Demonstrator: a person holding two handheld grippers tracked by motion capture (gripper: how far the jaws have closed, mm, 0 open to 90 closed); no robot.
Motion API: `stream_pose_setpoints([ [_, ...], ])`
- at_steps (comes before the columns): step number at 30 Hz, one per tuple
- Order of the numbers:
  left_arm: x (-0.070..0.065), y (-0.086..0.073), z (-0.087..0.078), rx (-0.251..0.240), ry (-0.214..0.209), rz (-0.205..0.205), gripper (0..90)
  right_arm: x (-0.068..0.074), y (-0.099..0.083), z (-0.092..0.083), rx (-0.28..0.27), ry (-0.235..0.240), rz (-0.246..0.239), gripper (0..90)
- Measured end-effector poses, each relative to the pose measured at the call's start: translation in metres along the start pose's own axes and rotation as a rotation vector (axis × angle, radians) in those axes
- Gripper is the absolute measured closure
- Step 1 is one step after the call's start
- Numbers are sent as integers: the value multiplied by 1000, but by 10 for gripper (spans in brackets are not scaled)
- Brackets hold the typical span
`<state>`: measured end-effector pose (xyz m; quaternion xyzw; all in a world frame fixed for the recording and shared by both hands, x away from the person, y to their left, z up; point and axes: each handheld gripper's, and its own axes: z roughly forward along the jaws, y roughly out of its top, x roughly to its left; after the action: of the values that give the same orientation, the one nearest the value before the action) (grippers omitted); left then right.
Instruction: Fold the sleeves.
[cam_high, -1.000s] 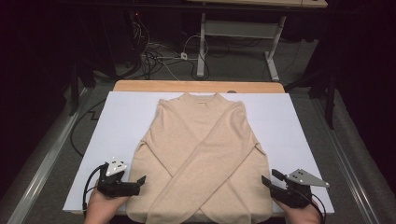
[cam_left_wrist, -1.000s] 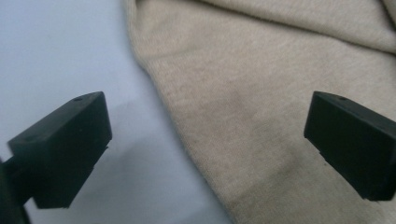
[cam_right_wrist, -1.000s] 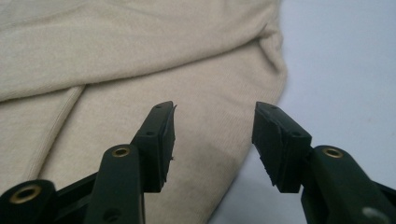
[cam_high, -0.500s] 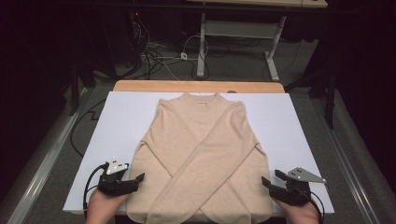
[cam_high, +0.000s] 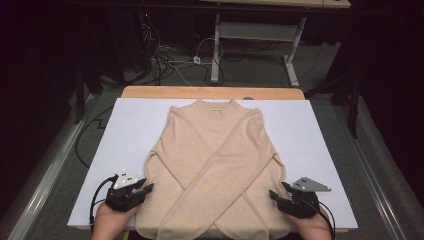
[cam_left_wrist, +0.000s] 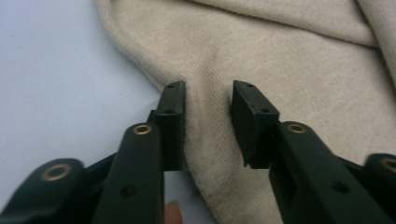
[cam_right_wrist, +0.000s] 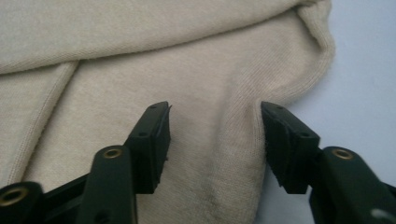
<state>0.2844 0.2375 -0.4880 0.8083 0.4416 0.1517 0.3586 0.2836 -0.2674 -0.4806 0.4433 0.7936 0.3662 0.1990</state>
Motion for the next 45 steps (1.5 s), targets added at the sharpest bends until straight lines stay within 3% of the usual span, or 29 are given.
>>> stream_pose_setpoints([
  [4,0,0,0,-2,-23,12,732,3,0,1,-6,17,-25,589],
  [7,0,-1,0,-6,-27,11,761,2,0,1,-11,33,-12,633],
  [19,1,-1,-1,-11,-34,14,786,1,-1,1,-16,72,-23,802],
  [25,1,-2,-3,-25,-32,16,789,0,-1,-1,-22,74,-18,829],
  [34,-2,-3,-8,-60,-24,3,792,-6,-6,-17,-80,45,-10,839],
  [45,-4,7,-11,-20,-10,19,791,-7,-8,-25,-94,36,-29,841],
])
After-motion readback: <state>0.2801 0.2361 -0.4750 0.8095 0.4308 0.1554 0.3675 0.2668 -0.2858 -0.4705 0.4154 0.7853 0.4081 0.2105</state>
